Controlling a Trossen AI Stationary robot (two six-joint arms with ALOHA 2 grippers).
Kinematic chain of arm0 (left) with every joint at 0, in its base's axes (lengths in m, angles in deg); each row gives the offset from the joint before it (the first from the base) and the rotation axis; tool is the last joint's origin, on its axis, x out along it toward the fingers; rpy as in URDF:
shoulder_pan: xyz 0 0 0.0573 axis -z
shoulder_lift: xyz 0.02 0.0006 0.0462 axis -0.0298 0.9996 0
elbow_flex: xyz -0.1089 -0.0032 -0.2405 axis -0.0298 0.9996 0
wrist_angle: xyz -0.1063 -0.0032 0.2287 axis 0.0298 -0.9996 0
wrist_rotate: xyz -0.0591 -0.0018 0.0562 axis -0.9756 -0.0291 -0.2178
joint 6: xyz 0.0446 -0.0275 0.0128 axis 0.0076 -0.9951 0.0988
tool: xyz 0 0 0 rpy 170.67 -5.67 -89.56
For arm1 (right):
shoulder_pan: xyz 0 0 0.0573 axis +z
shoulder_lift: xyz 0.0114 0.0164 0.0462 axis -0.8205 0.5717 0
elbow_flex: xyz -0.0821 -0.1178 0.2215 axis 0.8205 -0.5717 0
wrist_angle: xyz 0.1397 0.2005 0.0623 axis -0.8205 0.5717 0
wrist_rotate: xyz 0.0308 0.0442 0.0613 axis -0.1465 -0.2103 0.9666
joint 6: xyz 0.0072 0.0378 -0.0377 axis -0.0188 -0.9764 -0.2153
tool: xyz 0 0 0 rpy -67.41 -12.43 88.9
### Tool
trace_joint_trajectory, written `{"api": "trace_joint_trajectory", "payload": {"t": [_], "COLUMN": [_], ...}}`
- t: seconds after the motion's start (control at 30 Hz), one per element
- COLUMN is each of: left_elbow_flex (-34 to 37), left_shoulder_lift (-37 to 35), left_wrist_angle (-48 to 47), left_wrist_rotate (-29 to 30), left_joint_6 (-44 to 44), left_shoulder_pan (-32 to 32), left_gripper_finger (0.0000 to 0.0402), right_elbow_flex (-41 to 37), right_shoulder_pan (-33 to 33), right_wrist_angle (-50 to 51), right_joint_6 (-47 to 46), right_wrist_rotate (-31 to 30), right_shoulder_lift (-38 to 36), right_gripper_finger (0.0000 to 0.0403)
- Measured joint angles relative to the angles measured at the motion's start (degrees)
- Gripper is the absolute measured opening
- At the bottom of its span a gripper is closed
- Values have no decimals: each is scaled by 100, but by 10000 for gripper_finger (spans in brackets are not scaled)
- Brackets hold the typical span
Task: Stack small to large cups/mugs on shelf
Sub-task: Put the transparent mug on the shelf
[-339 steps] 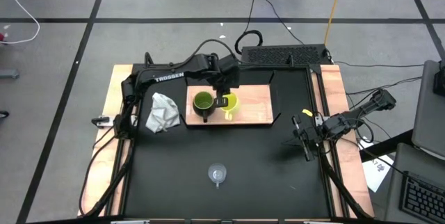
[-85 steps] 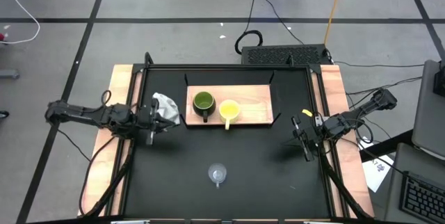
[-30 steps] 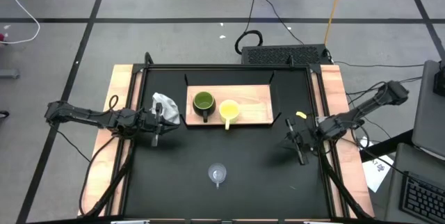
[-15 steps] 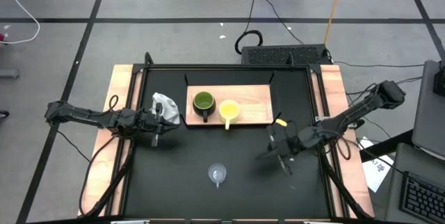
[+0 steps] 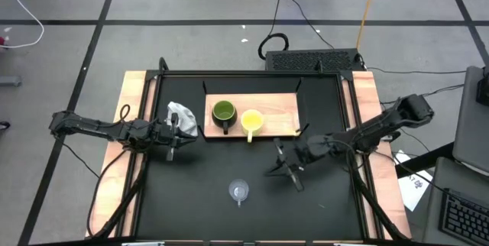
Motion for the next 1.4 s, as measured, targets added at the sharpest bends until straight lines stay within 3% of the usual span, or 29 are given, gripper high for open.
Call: {"api": "trace_joint_trajectory", "payload": {"t": [0.17,0.33,0.63,0.83,1.23,1.4], "left_elbow_flex": [0,-4,-7,-7,-7,-7], "left_shoulder_lift": [0,0,0,0,0,0], "left_wrist_angle": [-4,-6,-168,-373,-452,-457], "left_wrist_rotate": [-2,-6,-48,-55,-57,-57], "left_joint_6": [-9,8,-5,-82,-11,8], "left_shoulder_pan": [0,2,0,0,6,6], "left_gripper_finger": [33,33,33,33,33,33], "right_elbow_flex": [406,1045,2796,3703,4182,4179], "right_shoulder_pan": [-257,-275,-268,-274,-337,-443], "right_wrist_angle": [346,489,2758,3942,4622,4848], "right_joint_6": [-2,175,305,309,659,779], "right_wrist_rotate": [473,572,794,752,729,151], "right_shoulder_lift": [429,1004,2062,2566,2903,2902], "right_gripper_finger": [3,34,126,161,167,167]}}
